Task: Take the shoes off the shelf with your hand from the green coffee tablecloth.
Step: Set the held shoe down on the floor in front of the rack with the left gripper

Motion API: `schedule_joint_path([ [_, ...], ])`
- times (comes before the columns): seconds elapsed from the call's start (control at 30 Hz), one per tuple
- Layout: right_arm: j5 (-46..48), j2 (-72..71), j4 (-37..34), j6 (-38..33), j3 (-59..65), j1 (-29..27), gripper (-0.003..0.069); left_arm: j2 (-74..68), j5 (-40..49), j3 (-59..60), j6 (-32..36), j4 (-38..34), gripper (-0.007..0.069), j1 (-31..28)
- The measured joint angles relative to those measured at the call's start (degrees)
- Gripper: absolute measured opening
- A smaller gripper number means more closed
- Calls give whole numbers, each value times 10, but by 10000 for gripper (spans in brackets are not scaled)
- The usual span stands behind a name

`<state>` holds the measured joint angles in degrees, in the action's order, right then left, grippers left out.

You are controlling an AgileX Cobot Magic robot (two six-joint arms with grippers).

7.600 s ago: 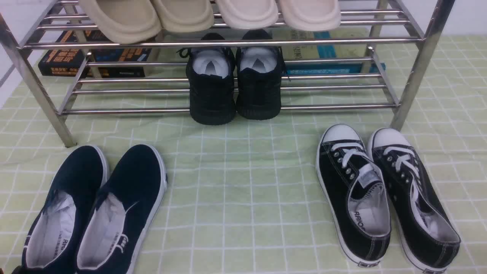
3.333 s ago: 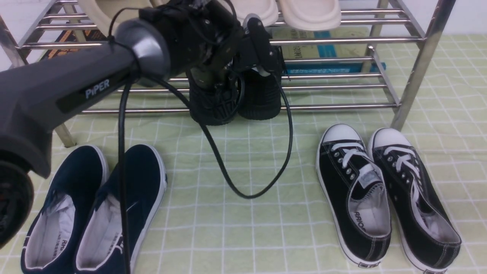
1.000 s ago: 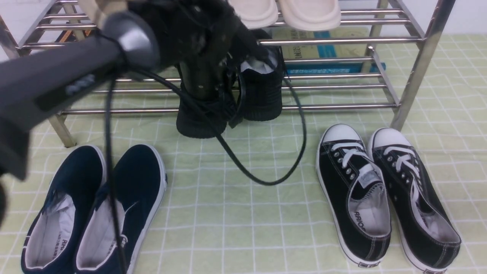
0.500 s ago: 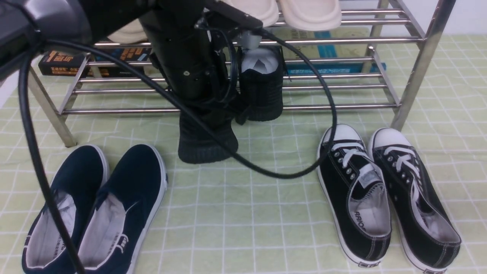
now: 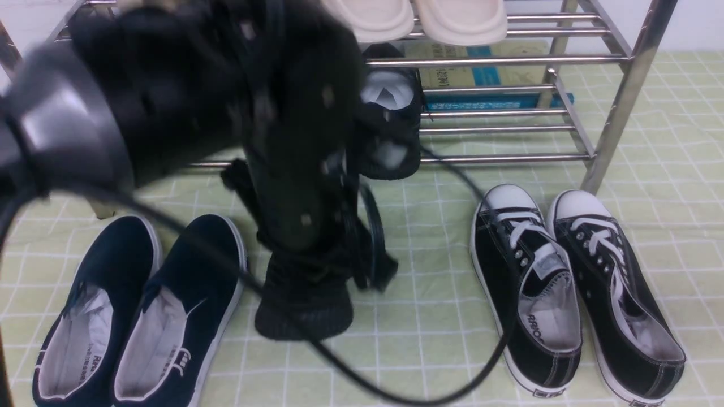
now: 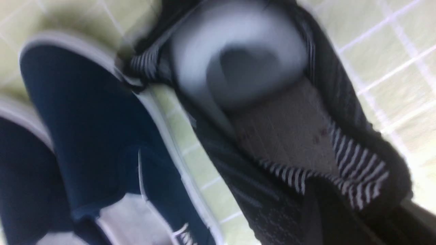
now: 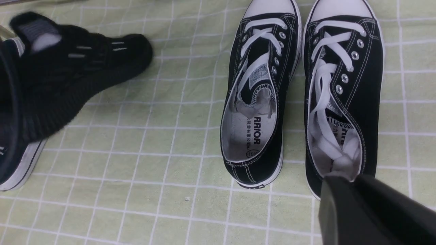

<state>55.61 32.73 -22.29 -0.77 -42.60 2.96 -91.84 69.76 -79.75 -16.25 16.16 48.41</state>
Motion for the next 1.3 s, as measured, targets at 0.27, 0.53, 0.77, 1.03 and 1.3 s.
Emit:
schedule_joint_path([
  [0.27, 0, 0, 1, 0, 0, 0, 81, 3, -87, 89, -120, 51, 101, 38],
  [0.53, 4, 0, 0, 0, 0, 0, 81, 3, -102, 121, -146, 61, 101, 68],
  [0.77, 47, 0, -11, -16, -12, 0, 81, 3, -102, 121, -146, 36, 134, 77],
  [1.03, 99, 0, -11, -32, -67, 0, 81, 11, -92, 121, -133, 6, 405, 77],
  [1.3, 161, 44, -16, -56, -128, 0, 83, 124, -56, 121, -126, 16, 280, 77],
])
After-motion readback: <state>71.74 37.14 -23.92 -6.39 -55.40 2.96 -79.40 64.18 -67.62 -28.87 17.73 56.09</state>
